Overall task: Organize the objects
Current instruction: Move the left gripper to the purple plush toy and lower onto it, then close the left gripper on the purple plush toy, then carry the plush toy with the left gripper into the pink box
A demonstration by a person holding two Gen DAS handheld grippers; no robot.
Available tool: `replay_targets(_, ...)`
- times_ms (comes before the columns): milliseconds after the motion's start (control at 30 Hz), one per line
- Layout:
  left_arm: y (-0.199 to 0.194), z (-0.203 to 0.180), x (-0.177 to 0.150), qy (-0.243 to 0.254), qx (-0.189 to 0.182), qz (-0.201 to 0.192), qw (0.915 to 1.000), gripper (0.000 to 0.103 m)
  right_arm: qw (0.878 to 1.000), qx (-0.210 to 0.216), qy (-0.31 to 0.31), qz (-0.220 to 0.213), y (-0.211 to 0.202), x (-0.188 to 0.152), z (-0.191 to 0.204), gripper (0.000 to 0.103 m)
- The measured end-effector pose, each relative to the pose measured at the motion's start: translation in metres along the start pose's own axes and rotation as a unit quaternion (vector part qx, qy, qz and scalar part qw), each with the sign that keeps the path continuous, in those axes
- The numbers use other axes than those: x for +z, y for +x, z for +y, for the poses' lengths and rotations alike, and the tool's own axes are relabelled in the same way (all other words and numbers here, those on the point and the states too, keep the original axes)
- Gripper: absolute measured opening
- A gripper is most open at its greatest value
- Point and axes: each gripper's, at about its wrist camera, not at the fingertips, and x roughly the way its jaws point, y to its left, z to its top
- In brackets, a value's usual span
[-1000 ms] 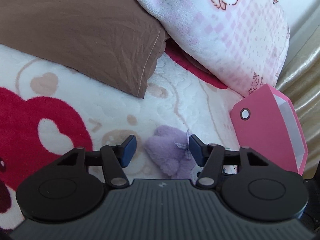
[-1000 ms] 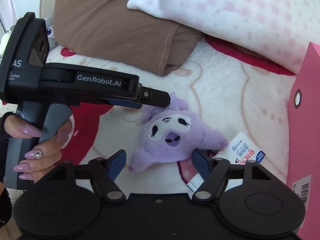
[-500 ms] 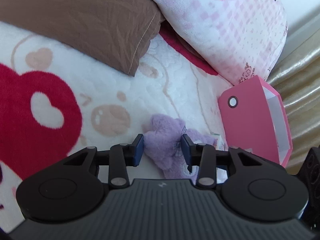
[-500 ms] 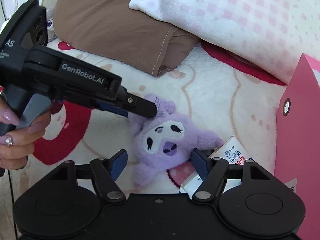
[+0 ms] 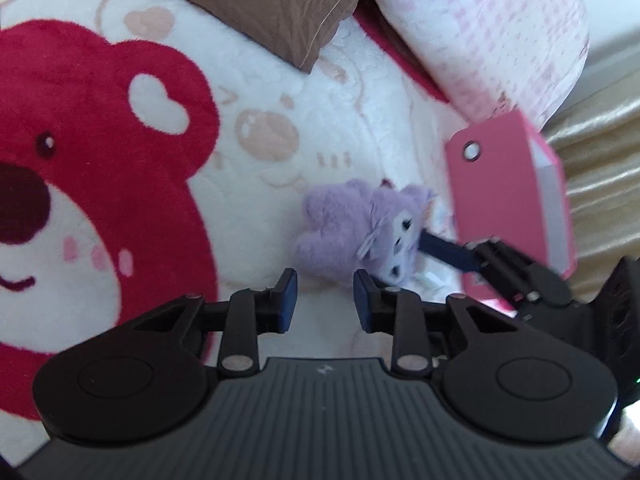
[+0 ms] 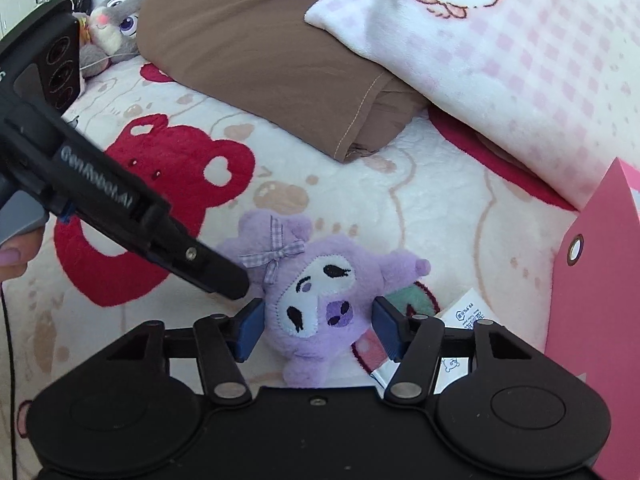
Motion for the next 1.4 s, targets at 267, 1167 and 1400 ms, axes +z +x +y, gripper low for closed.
replay_targets(267, -0.022, -0.005, 0.005, 0.027, -0.017, -0.052, 0.9981, 0.031, 0.999, -0.007, 0.054, 0.005, 0.003, -0.005, -0.007, 0.061)
replay_targets(1167, -0.027, -0.020, -0.009, -0.008, -0.061, -0.080, 0.9949, 0.030, 0.997, -0.034, 0.055, -0.036, -0.034, -0.004, 0.010, 0.054)
replay_targets(1400, -0.051, -0.059, -0.035, 0.009, -0.047, -0.057, 0.9972, 0.029, 0.998, -0.029, 0.055, -0.033, -0.073, -0.016, 0.013, 0.054)
